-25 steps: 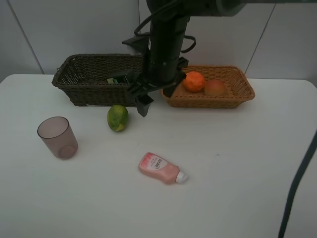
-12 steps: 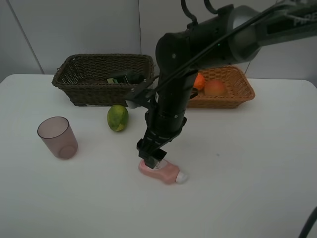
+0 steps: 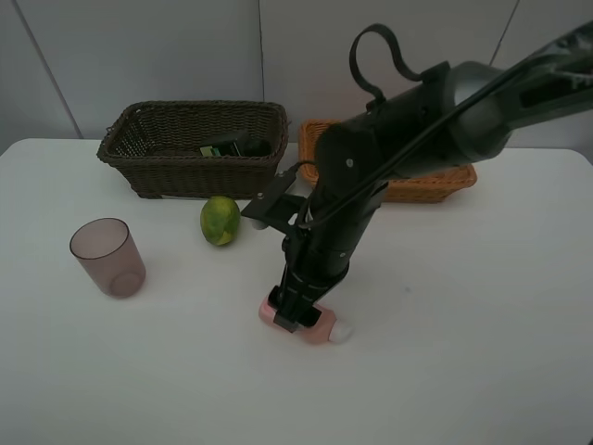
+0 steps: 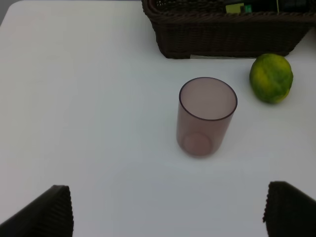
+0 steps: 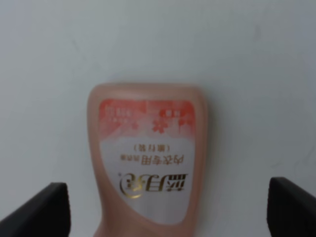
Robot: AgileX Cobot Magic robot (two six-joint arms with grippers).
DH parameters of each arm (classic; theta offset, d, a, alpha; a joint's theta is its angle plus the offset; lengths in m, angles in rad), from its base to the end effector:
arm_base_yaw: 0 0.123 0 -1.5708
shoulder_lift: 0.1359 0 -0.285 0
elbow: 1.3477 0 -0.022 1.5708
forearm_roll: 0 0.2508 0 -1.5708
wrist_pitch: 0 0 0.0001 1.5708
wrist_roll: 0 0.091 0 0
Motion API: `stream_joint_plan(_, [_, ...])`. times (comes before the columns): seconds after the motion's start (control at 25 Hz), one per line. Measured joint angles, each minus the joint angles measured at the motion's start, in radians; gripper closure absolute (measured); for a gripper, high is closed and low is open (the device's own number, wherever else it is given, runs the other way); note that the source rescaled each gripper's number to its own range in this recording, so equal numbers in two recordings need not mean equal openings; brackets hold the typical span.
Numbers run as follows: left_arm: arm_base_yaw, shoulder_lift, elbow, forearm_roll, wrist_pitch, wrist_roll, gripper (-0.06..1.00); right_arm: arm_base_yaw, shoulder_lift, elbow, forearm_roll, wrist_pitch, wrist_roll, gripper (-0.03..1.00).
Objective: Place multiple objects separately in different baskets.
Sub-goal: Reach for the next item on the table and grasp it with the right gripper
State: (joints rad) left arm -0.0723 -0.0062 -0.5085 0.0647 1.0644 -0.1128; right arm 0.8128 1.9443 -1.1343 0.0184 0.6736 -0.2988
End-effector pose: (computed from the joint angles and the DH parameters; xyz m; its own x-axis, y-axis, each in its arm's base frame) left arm -0.0066 0.0056 0.2794 -0.4445 -0.0492 -0.8944 -0.0146 0.9988 -0.0477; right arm 0.2449 0.2602 0.1328 -0.4457 -0.8789 -0.1698 -0.8883 0.4577 -0.0379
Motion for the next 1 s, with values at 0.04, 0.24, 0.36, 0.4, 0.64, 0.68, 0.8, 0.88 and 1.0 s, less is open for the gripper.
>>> stream_joint_plan(0.04, [0.000, 0.000, 0.000, 0.000, 0.000, 0.000, -0.06, 0.000, 0.000, 0.003, 0.000, -0.004, 0.000, 0.19])
stream_joint_plan(0.24, [0.000, 0.000, 0.000, 0.000, 0.000, 0.000, -0.06, 0.000, 0.025, 0.008, 0.011, -0.012, 0.000, 0.19])
stream_joint_plan(0.36, [0.000, 0.000, 0.000, 0.000, 0.000, 0.000, -0.06, 0.000, 0.041, 0.008, 0.022, -0.021, 0.000, 0.19])
stream_joint_plan(0.4, [0.000, 0.000, 0.000, 0.000, 0.000, 0.000, -0.06, 0.000, 0.048, 0.008, 0.022, -0.022, 0.000, 0.19])
stream_joint_plan(0.64, [0.000, 0.000, 0.000, 0.000, 0.000, 0.000, -0.06, 0.000, 0.065, 0.008, 0.027, -0.026, 0.000, 0.19])
stream_joint_plan(0.68, [0.000, 0.000, 0.000, 0.000, 0.000, 0.000, -0.06, 0.000, 0.065, 0.008, 0.030, -0.026, 0.000, 0.19])
stream_joint_plan(0.8, [0.000, 0.000, 0.000, 0.000, 0.000, 0.000, -0.06, 0.000, 0.065, 0.008, 0.031, -0.026, 0.000, 0.27])
stream_joint_plan(0.88, [0.000, 0.000, 0.000, 0.000, 0.000, 0.000, -0.06, 0.000, 0.065, 0.008, 0.032, -0.028, -0.001, 0.46])
stream_joint_plan(1.0, [0.000, 0.000, 0.000, 0.000, 0.000, 0.000, -0.06, 0.000, 0.065, 0.008, 0.033, -0.028, -0.001, 0.73])
